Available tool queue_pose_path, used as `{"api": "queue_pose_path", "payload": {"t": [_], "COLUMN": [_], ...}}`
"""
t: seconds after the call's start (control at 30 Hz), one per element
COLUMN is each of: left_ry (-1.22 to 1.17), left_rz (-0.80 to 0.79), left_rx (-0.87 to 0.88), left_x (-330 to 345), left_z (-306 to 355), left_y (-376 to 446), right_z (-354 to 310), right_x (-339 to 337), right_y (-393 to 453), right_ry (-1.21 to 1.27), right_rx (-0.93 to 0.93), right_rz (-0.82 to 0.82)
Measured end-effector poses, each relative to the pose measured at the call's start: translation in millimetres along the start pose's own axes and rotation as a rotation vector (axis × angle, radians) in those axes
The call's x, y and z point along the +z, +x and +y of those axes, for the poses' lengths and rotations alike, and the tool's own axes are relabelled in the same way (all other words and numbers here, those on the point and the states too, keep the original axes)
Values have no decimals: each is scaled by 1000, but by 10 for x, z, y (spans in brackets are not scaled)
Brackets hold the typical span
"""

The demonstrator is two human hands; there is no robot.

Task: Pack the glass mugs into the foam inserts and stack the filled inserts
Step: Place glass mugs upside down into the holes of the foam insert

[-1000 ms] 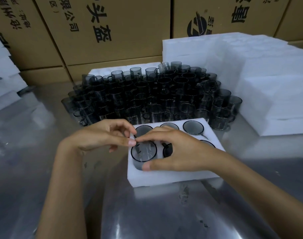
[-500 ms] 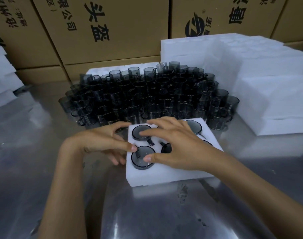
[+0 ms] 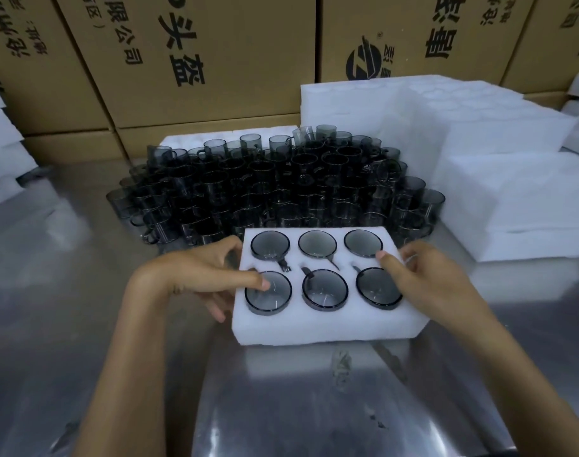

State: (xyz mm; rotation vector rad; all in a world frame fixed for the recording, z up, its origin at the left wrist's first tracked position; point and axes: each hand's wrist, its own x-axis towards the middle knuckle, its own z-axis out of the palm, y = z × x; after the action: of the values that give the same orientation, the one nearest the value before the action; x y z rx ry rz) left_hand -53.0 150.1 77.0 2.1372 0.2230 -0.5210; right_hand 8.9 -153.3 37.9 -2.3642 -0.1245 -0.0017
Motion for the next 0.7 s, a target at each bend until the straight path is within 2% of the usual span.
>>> {"api": "queue_pose_path", "payload": {"t": [0.13,0.23,0.3,0.4,0.53,0.6,0.7], "left_ry": [-78,-434,-603,-742,-1148,-1312,-1435], "left_rz": [114,228,248,251,410,514,668], "left_rx": [148,352,487,610,587,581,654], "left_x": [-88,-97,-87,-117,-206,-307,-644], "left_z": [7,4,12,-6,-18,12,130], "left_y": [-25,-6,-14,-37,21,109,278], "right_z": [-80,-237,-379,-656,-958,-1092,-1284], "right_x": [-75,-135,-160,-183,-43,202,663], "right_y": [-45,-25,45,227,531,617,660], "right_ry": [164,264,337,478,794,737,559], "right_rx": [-46,-128,-168,-189,-154,-187,-295], "right_rz": [146,282,346,345,277,313,328]}}
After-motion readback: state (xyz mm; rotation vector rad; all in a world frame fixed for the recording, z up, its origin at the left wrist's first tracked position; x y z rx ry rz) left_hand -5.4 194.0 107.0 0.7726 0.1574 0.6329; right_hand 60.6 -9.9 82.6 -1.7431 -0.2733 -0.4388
